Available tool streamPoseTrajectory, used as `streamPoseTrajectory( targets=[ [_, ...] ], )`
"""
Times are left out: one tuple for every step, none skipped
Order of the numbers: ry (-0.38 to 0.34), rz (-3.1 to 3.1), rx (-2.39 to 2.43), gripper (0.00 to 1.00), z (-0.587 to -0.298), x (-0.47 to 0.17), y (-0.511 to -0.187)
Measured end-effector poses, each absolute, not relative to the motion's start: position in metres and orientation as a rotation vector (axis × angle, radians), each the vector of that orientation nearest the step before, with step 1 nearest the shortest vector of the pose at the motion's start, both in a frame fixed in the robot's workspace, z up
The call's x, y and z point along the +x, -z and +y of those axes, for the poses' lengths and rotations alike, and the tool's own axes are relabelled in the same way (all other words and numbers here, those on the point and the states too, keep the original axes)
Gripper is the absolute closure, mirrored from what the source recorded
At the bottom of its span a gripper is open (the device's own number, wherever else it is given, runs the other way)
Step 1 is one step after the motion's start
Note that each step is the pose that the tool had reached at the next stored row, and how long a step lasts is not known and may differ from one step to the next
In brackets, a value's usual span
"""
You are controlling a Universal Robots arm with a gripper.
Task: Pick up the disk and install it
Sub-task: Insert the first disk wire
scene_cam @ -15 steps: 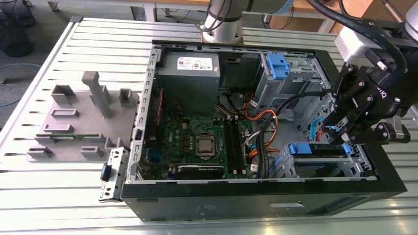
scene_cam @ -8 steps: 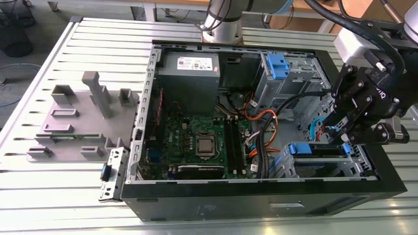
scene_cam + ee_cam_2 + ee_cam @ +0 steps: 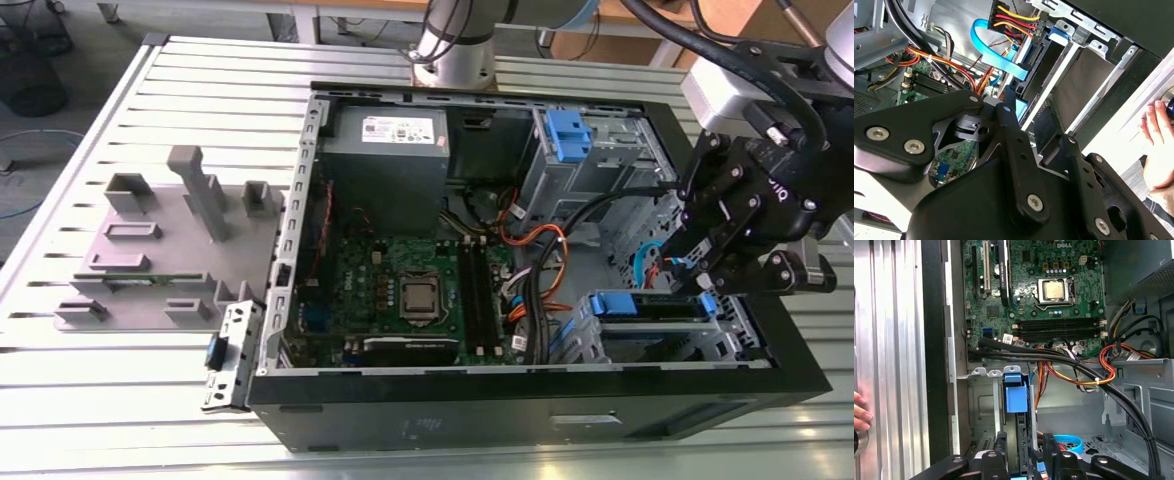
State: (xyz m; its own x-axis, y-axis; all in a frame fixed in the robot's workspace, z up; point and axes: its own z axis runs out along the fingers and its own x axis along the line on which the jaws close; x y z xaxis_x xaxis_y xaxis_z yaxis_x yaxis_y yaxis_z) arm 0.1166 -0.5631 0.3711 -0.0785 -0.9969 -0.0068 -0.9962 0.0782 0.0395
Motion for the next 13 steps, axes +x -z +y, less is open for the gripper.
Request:
streamPoseTrajectory(
  targets=[
    [0.052, -2.291, 2.118, 0.58, -0.5631, 0.1166, -0.3711],
    [0.052, -2.291, 2.118, 0.58, -0.5631, 0.1166, -0.3711],
    [0.052, -2.291, 2.118, 0.58, -0.5631, 0.1166, -0.3711],
    [0.052, -2.291, 2.118, 0.58, -0.5631, 0.1166, -0.3711],
    [0.052, -2.291, 2.118, 0.58, -0.5631, 0.1166, -0.3711],
    [0.052, -2.291, 2.118, 0.58, -0.563, 0.1166, -0.3712],
    [0.052, -2.291, 2.118, 0.58, -0.5623, 0.1166, -0.3712],
    [0.052, -2.291, 2.118, 0.58, -0.5614, 0.1167, -0.3711],
    [0.052, -2.291, 2.118, 0.58, -0.5606, 0.1173, -0.3707],
    [0.053, -2.291, 2.118, 0.58, -0.5601, 0.1187, -0.3701],
    [0.053, -2.291, 2.118, 0.58, -0.5598, 0.1205, -0.3695],
    [0.052, -2.291, 2.118, 0.58, -0.5598, 0.123, -0.3688],
    [0.052, -2.291, 2.117, 0.58, -0.5598, 0.1254, -0.368]
  ],
)
